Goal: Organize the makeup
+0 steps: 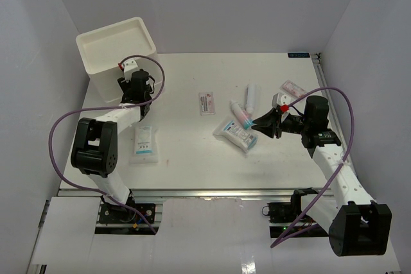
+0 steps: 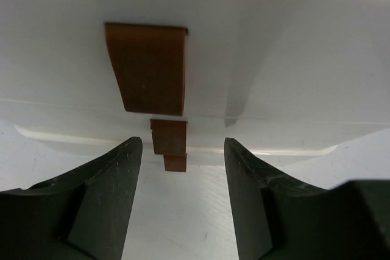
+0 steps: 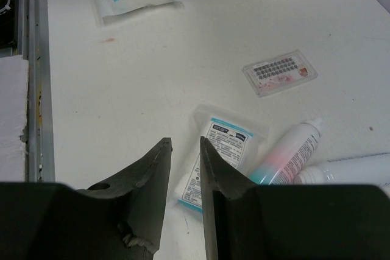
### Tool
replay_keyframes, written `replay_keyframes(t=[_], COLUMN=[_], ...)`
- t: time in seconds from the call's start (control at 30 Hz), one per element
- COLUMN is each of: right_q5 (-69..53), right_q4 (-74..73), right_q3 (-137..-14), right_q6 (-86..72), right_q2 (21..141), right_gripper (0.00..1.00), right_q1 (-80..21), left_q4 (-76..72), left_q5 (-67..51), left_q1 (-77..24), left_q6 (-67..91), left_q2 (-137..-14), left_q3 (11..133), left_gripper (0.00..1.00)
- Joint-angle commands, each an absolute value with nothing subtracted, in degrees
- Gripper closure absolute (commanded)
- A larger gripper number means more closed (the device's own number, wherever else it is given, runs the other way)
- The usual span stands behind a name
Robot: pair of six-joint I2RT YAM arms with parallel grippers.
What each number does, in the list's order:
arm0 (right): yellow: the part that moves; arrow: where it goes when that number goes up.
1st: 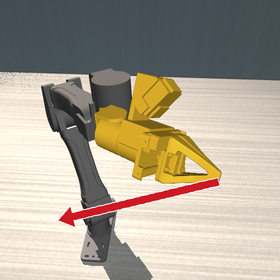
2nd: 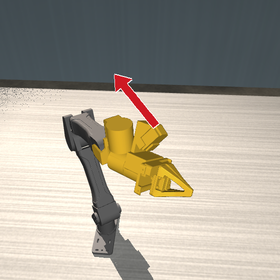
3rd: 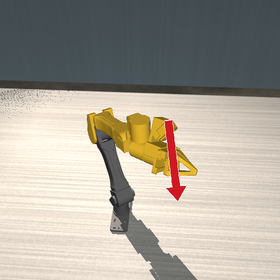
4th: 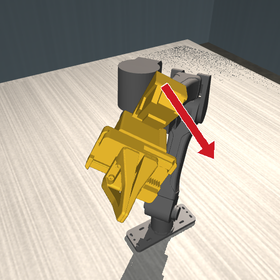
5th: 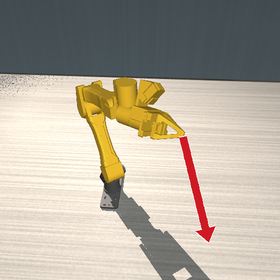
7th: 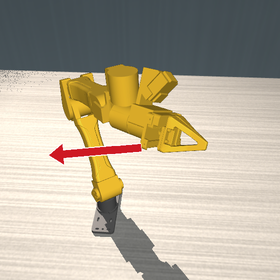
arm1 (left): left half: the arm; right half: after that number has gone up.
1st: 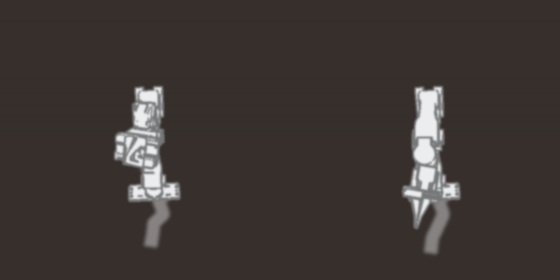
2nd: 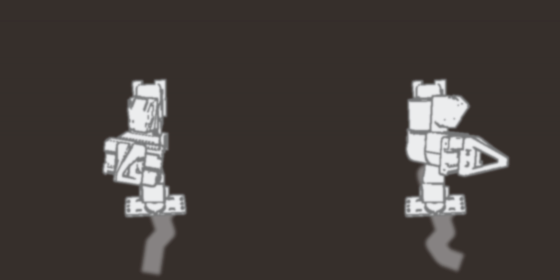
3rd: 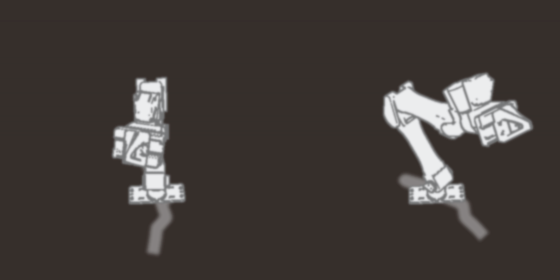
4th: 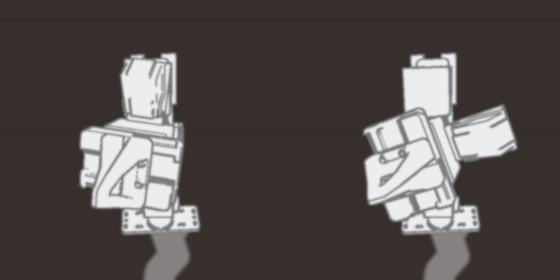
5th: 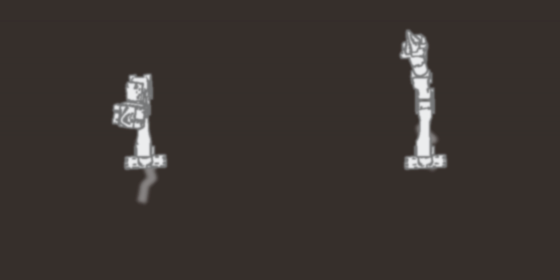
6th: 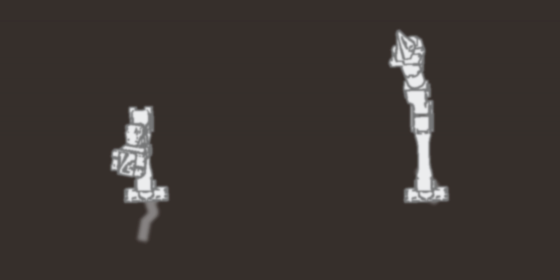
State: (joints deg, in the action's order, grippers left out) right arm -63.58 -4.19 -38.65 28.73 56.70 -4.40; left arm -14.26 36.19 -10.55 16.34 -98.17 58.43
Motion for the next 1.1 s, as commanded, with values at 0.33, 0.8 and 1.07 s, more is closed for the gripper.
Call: replay_keyframes(t=[0.33,0.8,1.07], right_q5=[-64.69,-65.04,-65.24], right_q4=[-4.13,-4.04,-4.04], right_q3=[-39.73,-39.66,-39.73], right_q6=[28.91,28.65,28.56], right_q2=[57.22,56.93,56.78], right_gripper=[0.68,0.68,0.68], right_q1=[-2.99,-2.37,-2.28], left_q4=[-15.02,-12.65,-8.77], left_q5=[35.77,29.51,22.21], left_q1=[-8.87,-8.68,-8.96], left_q6=[13.71,18.6,27.06], left_q2=[-98.26,-91.26,-81.61], left_q3=[61.94,54.66,46.41], left_gripper=[0.59,0.94,0.96])
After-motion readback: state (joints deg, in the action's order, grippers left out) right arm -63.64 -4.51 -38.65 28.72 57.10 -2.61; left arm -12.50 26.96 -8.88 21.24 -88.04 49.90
